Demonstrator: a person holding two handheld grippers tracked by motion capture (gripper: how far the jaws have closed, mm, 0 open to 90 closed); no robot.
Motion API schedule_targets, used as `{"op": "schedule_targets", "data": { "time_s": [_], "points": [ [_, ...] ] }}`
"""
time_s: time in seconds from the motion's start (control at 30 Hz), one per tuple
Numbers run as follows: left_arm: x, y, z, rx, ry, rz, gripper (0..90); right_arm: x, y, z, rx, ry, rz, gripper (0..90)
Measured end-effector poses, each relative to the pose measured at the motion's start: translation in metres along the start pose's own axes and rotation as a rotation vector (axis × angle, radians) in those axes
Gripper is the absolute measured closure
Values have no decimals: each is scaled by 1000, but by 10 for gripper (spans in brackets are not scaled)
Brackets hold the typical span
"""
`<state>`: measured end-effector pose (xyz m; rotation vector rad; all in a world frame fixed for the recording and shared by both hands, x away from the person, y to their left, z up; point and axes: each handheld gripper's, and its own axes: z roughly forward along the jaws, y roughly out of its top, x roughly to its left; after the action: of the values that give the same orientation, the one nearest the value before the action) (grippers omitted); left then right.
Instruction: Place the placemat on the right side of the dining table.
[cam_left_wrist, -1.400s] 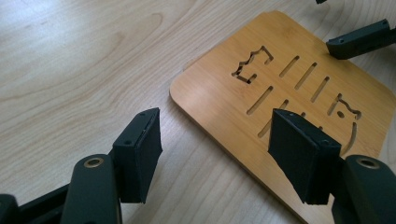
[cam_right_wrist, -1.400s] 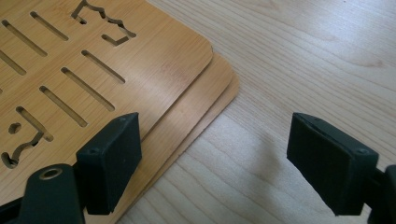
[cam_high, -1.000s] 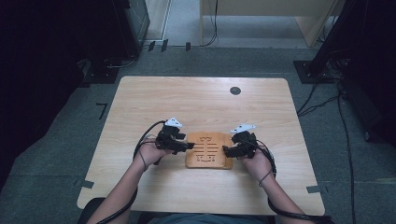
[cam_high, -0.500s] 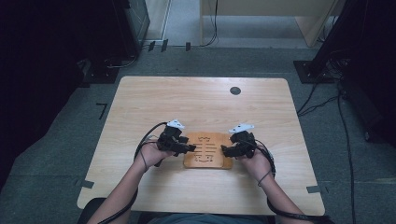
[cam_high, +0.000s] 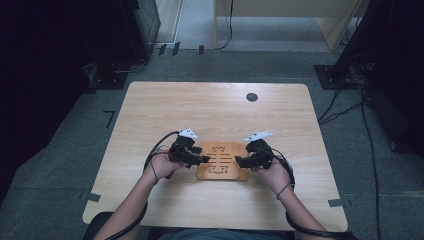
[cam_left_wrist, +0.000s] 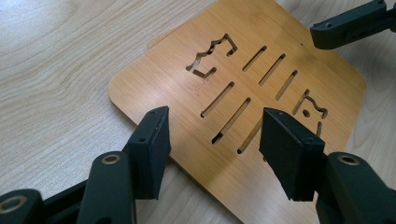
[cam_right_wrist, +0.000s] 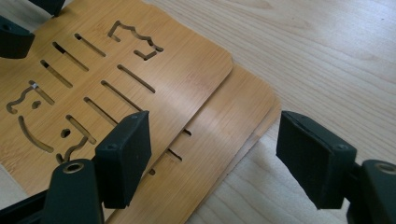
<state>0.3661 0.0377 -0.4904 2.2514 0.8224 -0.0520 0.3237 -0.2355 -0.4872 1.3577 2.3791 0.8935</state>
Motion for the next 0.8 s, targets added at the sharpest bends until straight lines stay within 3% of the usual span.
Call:
{"op": "schedule_targets", "data": {
  "time_s": [0.4,0.53,0.8],
  "points": [
    [3,-3,3,14,1,-10,406,11,5,0,-6,38,18,272],
    [3,-3,4,14,0,-11,400,11,9,2,1,67,48,290],
    [3,-3,4,8,-1,-17,397,15,14,6,33,81,90,297]
  ]
}}
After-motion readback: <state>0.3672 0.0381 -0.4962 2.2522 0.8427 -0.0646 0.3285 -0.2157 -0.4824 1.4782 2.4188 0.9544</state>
